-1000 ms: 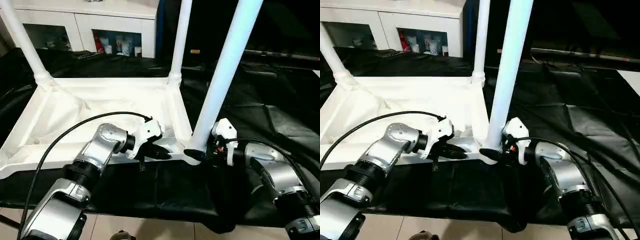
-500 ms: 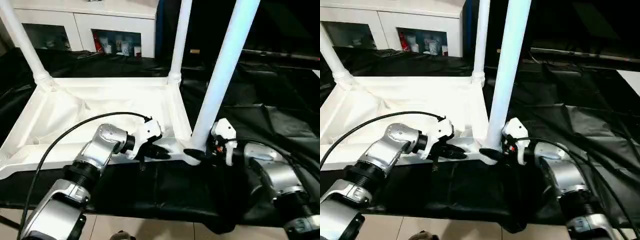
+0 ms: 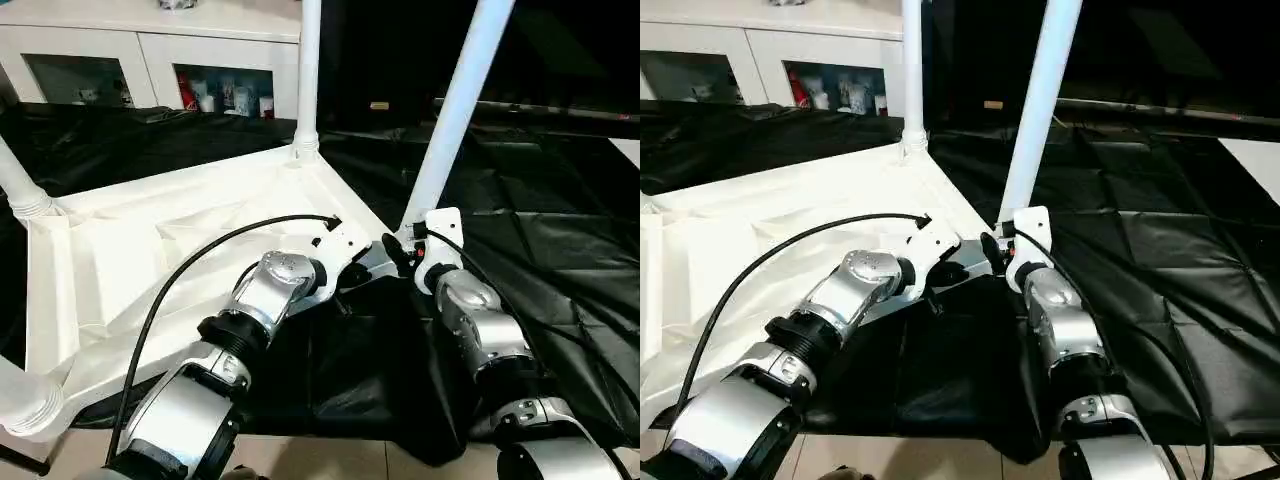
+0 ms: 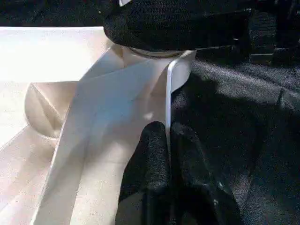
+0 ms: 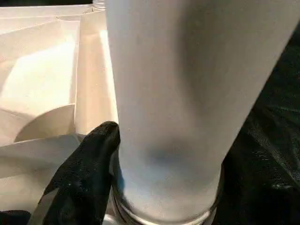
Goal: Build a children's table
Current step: Rotate leg to tighten
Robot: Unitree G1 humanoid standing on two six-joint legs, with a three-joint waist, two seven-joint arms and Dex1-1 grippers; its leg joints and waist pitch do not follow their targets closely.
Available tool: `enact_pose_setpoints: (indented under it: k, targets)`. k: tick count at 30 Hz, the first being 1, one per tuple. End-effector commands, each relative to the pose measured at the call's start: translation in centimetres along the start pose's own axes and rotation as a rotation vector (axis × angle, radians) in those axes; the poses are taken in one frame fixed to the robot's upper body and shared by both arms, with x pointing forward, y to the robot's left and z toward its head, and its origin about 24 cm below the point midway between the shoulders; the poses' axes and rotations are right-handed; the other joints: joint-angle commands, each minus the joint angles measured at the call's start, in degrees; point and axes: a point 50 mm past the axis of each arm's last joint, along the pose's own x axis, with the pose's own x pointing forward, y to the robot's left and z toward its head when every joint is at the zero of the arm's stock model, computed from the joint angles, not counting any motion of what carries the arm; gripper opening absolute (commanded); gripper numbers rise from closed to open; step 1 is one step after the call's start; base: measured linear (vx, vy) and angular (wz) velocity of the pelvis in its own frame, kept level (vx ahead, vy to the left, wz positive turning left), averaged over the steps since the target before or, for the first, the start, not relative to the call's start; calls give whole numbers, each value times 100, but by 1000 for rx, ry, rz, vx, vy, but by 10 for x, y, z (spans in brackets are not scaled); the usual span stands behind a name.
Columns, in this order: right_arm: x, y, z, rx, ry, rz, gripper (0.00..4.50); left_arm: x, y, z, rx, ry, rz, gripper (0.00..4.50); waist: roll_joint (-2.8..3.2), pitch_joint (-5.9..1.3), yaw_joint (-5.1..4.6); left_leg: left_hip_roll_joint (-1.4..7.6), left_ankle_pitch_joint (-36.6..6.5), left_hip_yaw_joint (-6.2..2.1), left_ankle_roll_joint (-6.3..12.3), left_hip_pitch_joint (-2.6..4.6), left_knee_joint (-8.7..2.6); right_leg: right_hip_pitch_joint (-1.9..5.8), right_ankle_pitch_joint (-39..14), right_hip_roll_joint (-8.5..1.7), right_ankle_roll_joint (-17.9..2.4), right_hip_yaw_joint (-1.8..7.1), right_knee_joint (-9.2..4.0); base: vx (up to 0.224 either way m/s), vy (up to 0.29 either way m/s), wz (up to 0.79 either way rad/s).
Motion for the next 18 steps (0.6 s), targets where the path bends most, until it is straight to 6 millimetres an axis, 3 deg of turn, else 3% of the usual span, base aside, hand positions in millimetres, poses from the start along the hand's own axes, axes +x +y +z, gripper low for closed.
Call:
enact_pose_setpoints:
  k: [1,5,12,18]
  targets:
    - [-2,15,-17,46,44,93,343,3,-3,7,18,-54,9,0,-54,-292,-10,303,-1719,-175,-5,152,-441,150,-1689,-444,-836,328,-563,0,0,0]
    - [-5,7,-8,7,6,135,383,-3,1,4,44,-62,-25,0,-56,-288,-21,303,-1640,-177,63,122,-446,165,-1640,-443,-855,322,-561,0,0,0]
    - [-26,-17,2,-147,-4,388,389,-25,9,-6,107,-87,-170,0,-90,-293,16,304,-1350,-157,302,83,-409,213,-1418,-448,-895,322,-539,0,0,0]
    - [-46,-26,7,-247,30,622,389,-45,5,-11,155,-98,-404,0,-39,-308,42,349,-1177,-144,382,110,-400,191,-862,-426,-1245,312,-444,0,0,0]
